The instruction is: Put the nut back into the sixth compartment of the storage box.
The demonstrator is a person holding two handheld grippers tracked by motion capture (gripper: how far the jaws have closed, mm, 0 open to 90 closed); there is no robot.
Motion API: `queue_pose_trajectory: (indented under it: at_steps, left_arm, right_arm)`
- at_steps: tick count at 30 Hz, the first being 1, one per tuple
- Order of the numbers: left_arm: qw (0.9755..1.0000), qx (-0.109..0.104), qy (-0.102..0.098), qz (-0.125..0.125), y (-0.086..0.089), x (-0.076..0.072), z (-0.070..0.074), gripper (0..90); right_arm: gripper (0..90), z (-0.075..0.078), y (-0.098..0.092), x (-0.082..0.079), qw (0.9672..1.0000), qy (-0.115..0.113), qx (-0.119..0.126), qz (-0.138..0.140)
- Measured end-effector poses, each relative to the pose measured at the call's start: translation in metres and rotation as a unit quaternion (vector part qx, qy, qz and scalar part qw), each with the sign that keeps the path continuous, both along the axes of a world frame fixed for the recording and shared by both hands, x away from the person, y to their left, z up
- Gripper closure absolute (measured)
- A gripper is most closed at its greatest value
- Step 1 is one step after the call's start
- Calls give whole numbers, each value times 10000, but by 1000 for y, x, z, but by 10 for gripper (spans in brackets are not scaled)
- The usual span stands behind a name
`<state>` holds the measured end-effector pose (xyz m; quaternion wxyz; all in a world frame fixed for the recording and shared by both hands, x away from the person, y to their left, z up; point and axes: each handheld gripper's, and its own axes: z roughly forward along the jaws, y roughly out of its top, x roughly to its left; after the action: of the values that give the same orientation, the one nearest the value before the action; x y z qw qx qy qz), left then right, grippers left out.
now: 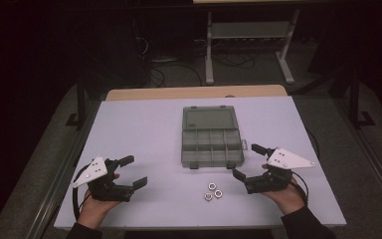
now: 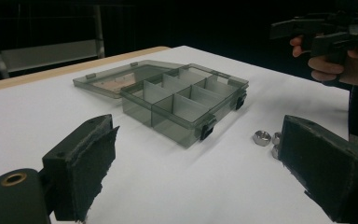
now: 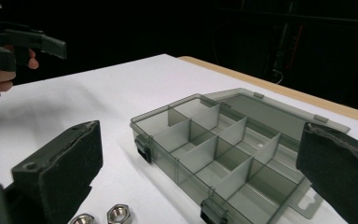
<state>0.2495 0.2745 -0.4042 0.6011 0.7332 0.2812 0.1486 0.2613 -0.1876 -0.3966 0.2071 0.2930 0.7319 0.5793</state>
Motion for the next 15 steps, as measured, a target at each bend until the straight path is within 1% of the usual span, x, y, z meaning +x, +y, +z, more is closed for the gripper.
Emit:
queue_pose_trajectory:
  at_steps: [1, 3, 6, 7, 9, 10, 11, 12, 14, 15]
  left_arm:
    - [10000, 5, -7, -4, 0, 0, 0, 103]
    - [10000, 16, -23, -11, 0, 0, 0, 103]
    - [10000, 32, -49, -1, 0, 1, 0, 103]
    - [10000, 44, -49, 0, 0, 1, 0, 103]
    - [10000, 44, -49, 5, 0, 1, 0, 103]
    - [10000, 46, -49, 5, 0, 1, 0, 103]
    - [10000, 49, -50, 5, 0, 1, 0, 103]
    - [10000, 56, -58, -2, 0, 1, 0, 103]
    - [10000, 73, -67, -10, 0, 1, 0, 103]
    - [9999, 84, -71, -7, 0, 1, 0, 103]
  right_arm:
    - [0, 0, 1, 0, 10000, 38, 12, 23]
    - [0, 0, 4, 1, 9999, 61, -24, 114]
    - [0, 1, 7, 3, 9998, 62, -32, 177]
    - [0, 2, 9, 4, 9997, 94, -13, 208]
    - [0, 3, 11, 6, 9997, 61, -8, 257]
    - [0, 3, 12, 6, 9996, 111, -7, 272]
    - [0, 4, 13, 7, 9995, 76, -8, 302]
    - [0, 4, 14, 8, 9995, 68, 0, 310]
    - [0, 5, 16, 9, 9991, 142, 86, 384]
    - [0, 5, 18, 9, 9990, 130, 101, 420]
